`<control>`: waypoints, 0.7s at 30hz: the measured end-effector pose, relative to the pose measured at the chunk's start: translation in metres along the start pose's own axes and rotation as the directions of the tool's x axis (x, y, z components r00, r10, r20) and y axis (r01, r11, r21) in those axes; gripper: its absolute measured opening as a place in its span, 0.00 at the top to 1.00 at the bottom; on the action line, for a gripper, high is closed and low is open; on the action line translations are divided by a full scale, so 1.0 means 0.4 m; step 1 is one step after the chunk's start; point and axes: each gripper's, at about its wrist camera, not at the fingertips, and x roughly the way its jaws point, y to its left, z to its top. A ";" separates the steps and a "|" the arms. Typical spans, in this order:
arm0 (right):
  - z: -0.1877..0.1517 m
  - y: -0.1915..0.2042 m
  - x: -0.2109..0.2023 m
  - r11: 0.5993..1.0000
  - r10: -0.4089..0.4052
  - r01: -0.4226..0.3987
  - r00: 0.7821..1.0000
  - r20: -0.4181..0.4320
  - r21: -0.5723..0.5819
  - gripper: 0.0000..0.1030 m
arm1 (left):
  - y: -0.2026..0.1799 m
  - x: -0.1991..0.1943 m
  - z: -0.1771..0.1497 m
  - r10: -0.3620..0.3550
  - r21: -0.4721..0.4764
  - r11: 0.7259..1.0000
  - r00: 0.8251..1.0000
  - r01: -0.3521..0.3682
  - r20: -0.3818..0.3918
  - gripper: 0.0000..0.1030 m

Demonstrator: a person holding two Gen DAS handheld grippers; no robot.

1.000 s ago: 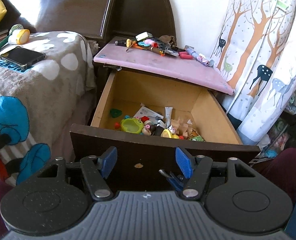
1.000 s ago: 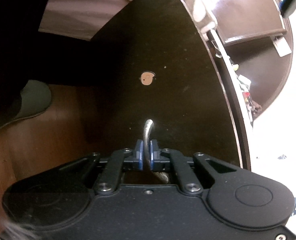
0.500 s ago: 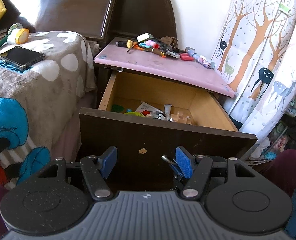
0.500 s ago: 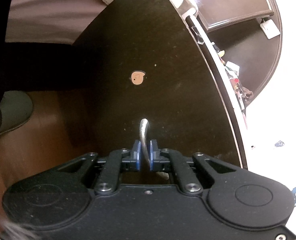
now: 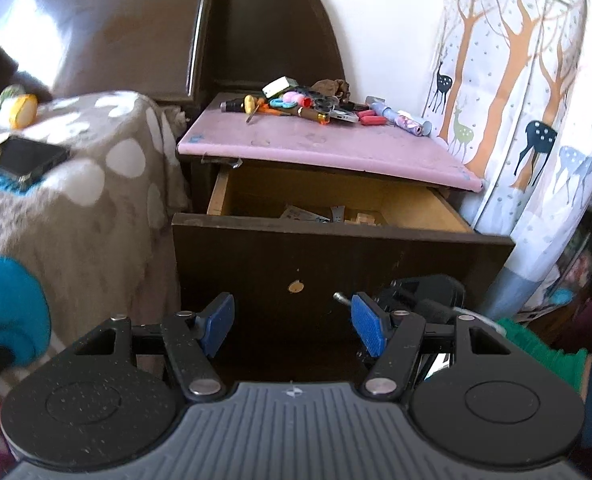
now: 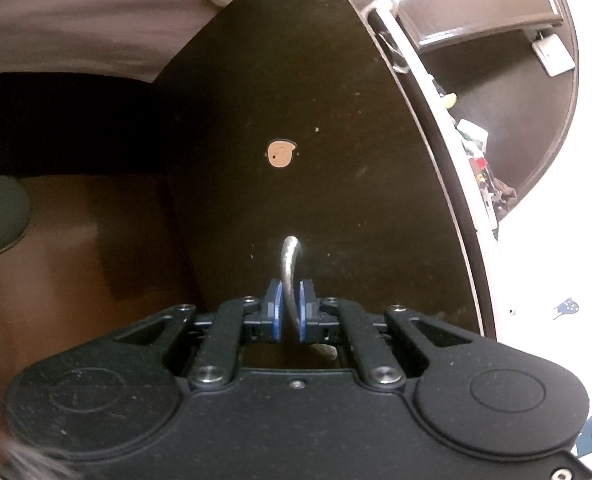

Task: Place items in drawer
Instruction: 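Push the drawer shut by its metal handle with the right tool, then open the right tool and pull it back from the drawer handle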

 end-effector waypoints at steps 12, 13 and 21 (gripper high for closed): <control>0.019 -0.048 0.096 1.000 -0.006 0.005 1.000 -0.017 -0.017 1.00 | 0.020 0.057 0.019 -0.014 0.010 1.000 1.000 0.014 0.001 0.38; 0.021 -0.053 0.105 1.000 -0.004 0.004 1.000 -0.021 -0.018 1.00 | 0.024 0.059 0.020 -0.013 0.004 1.000 1.000 0.013 0.002 0.38; 0.026 -0.068 0.140 1.000 0.006 -0.006 0.999 -0.043 0.001 1.00 | 0.040 0.076 0.024 -0.016 -0.026 1.000 1.000 0.016 -0.006 0.38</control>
